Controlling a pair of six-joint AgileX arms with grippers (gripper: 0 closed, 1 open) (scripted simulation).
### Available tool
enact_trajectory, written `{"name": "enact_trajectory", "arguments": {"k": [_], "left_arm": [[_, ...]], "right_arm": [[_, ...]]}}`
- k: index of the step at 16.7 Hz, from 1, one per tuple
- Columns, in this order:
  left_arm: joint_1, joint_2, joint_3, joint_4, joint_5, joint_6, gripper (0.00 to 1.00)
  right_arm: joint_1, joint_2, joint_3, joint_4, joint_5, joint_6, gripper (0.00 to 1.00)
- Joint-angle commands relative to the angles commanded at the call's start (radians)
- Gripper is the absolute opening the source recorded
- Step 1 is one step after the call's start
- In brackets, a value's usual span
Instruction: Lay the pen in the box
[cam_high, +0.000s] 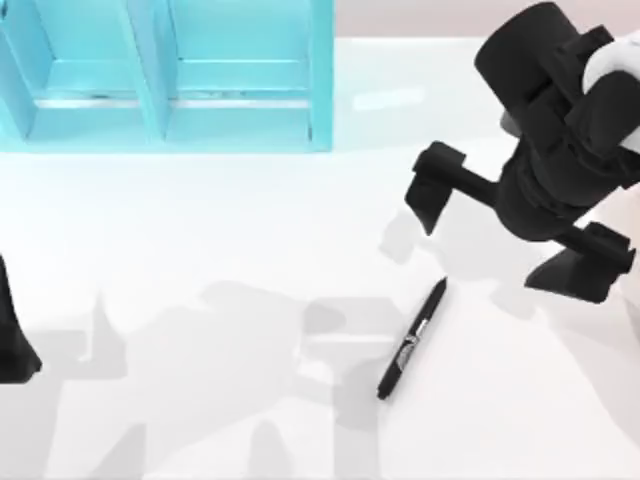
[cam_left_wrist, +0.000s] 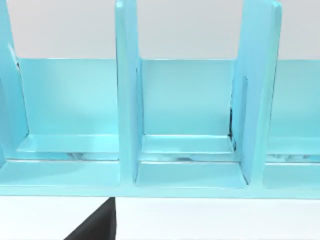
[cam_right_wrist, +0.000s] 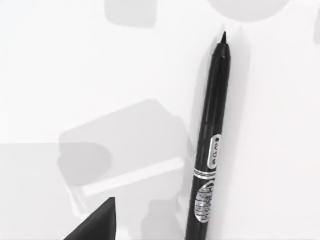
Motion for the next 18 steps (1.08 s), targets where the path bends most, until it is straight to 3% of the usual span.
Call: {"name": "enact_trajectory", "arguments": {"k": [5, 11, 18], "left_arm": [[0.0, 0.0, 0.0, 0.0, 0.0, 0.0, 1.0], [0.0, 0.0, 0.0, 0.0, 0.0, 0.0, 1.0], [0.0, 0.0, 0.0, 0.0, 0.0, 0.0, 1.0]], "right_arm": [[0.063, 0.239, 0.174, -0.12, 0.0, 0.134, 1.0], [0.073, 0.278, 0.202, -0.139, 0.0, 0.155, 1.0], [0.077, 0.363, 0.125, 0.025, 0.001, 0.159, 1.0]]}}
